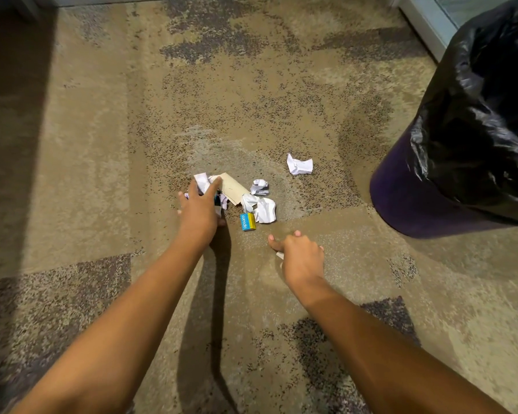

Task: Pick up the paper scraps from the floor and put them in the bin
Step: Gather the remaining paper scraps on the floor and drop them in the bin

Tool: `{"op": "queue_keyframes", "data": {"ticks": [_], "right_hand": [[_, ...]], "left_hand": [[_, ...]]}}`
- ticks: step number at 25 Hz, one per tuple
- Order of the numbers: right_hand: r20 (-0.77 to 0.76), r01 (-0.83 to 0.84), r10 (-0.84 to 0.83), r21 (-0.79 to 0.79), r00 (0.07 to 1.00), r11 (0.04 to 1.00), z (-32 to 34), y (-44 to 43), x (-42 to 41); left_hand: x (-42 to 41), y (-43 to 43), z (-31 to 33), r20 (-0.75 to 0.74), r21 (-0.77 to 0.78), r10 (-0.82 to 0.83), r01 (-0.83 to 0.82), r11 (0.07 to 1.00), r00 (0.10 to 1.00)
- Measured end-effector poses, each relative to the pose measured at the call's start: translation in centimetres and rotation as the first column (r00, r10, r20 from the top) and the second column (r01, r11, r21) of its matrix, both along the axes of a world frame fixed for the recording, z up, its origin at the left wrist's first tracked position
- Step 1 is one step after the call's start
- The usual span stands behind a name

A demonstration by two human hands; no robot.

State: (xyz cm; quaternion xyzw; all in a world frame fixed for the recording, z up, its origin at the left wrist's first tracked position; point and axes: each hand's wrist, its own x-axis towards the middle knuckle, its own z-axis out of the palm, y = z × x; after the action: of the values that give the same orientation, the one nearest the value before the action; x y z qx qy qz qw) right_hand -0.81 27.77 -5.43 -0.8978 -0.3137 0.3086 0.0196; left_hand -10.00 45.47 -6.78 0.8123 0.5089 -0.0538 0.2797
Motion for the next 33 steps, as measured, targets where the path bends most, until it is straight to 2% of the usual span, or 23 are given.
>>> {"op": "queue_keyframes", "data": {"ticks": [2,3,4,6,7,10,14,18,24,26,28,30,33], "right_hand": [[0.023,-0.041,0.04,0.015,0.999,0.999,0.5,-0.2,-0.1],[0.027,-0.047,0.047,0.02,0.999,0.999,0.6,-0.3,-0.1],[0.032,-0.05,0.049,0.02,0.998,0.999,0.7,-0.3,-0.1],[0.047,-0.049,0.048,0.019,0.998,0.999,0.6,-0.3,-0.2],[0.06,-0.052,0.051,0.022,0.997,0.998,0.7,-0.2,-0.2],[0.107,-0.082,0.081,0.01,0.991,0.997,0.7,-0.3,-0.2],[0.133,-0.077,0.073,0.022,0.988,0.997,0.4,-0.5,-0.5],[0.155,-0.227,0.241,-0.102,0.958,0.969,0.9,-1.6,-0.5],[0.23,-0.289,0.305,-0.099,0.924,0.952,3.1,-3.9,-1.8],[0.176,-0.138,0.142,-0.038,0.974,0.99,3.8,-4.8,-1.7],[0.109,0.128,-0.14,0.109,0.984,0.986,4.5,-5.9,-0.8],[0.062,0.322,-0.359,0.321,0.931,0.891,6.2,-7.4,0.1],[0.007,0.423,-0.54,0.612,0.842,0.668,10.6,-9.6,0.5]], "left_hand": [[-0.4,0.0,-0.3,0.264,-0.051,0.242,-0.237,0.97,0.934],[-0.7,0.0,-0.2,0.292,0.014,0.245,-0.26,0.965,0.925],[-1.0,0.2,-0.2,0.3,0.087,0.196,-0.231,0.969,0.934],[-1.8,0.5,-0.1,0.195,0.265,-0.001,-0.052,0.963,0.981],[-2.0,0.5,0.0,0.152,0.326,-0.042,-0.01,0.945,0.988],[-2.2,-0.1,1.1,0.189,0.376,-0.024,-0.05,0.925,0.982],[-3.2,-1.8,2.8,0.307,0.316,0.037,-0.138,0.939,0.951],[-4.8,-4.0,5.4,0.382,0.262,0.095,-0.206,0.943,0.919],[-6.2,-7.2,8.7,0.39,0.141,0.228,-0.302,0.943,0.892],[-6.2,-8.3,9.7,0.406,0.081,0.268,-0.327,0.942,0.874],[-5.7,-9.4,11.1,0.442,0.045,0.288,-0.341,0.939,0.849],[-4.6,-10.4,13.0,0.486,-0.014,0.298,-0.334,0.943,0.822],[-1.5,-11.8,16.4,0.578,-0.142,0.292,-0.259,0.955,0.762]]}}
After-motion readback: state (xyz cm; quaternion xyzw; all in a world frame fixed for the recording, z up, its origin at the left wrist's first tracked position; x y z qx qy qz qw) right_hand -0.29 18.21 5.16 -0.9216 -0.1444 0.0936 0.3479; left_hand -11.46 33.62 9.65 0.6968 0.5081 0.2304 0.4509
